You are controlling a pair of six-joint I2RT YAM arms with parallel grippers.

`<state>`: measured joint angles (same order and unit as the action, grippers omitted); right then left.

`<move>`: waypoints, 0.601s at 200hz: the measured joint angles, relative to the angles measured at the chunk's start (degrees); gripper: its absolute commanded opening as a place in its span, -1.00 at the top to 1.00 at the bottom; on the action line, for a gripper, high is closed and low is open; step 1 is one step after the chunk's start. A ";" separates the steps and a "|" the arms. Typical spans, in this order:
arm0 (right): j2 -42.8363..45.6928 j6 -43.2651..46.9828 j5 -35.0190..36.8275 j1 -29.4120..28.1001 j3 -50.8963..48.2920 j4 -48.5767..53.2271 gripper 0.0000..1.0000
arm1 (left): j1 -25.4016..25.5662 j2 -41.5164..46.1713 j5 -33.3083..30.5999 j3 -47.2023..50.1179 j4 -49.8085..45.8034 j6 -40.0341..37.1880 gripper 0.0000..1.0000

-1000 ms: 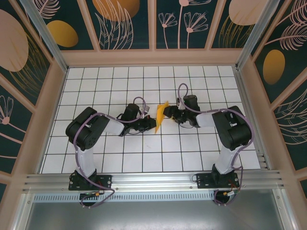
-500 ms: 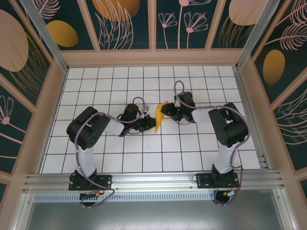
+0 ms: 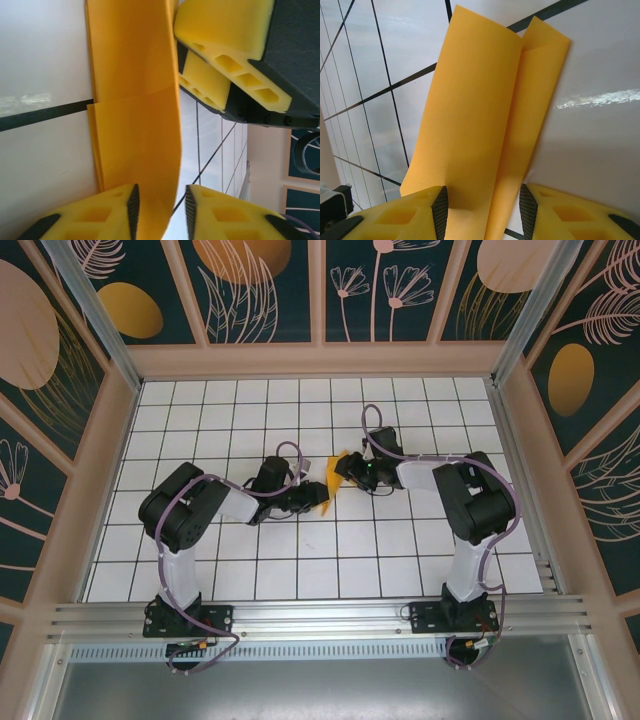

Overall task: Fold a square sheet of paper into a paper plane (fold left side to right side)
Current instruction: Fold the wing for the fifth time at the center of the table.

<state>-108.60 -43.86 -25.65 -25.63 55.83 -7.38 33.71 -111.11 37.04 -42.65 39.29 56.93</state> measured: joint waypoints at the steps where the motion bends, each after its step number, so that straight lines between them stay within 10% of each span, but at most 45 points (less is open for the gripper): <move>1: 0.00 0.00 0.00 0.00 0.02 0.02 0.09 | 0.00 0.02 0.00 0.00 -0.02 0.00 0.24; 120: -0.11 0.00 0.00 0.00 0.26 0.37 0.09 | -0.35 1.62 -1.11 -3.32 -6.62 -3.72 -0.05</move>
<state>-108.71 -43.86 -25.65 -25.63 56.10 -7.01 33.36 -109.49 35.92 -45.98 32.67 53.21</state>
